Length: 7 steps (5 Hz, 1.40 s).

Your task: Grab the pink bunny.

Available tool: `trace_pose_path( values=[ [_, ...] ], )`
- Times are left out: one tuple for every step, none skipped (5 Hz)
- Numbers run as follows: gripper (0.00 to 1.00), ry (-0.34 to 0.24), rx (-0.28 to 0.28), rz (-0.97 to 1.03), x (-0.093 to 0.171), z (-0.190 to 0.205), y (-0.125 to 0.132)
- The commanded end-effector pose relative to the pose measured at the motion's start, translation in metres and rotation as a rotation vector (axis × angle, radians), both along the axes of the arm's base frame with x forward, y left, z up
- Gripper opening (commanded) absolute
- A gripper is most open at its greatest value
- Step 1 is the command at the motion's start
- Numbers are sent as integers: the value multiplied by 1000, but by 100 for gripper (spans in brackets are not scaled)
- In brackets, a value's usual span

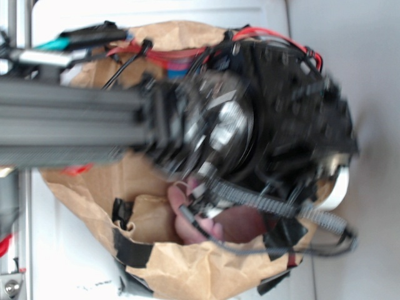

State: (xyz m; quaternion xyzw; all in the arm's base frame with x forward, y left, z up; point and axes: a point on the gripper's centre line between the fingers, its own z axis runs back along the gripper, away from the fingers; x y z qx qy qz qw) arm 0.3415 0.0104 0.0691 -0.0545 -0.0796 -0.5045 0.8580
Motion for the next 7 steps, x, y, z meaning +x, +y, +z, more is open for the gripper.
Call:
trace_pose_path(
  values=[
    [100,-115,82,-13,8,40,7],
    [100,-125,111,-64,8,38,4],
    [100,-98,250,-150,-1,38,-10],
    [100,-98,250,-150,-1,38,-10],
    [100,-98,250,-150,-1,38,-10],
    [100,-98,250,-150,-1,38,-10],
    [100,-98,250,-150,-1,38,-10]
  ],
)
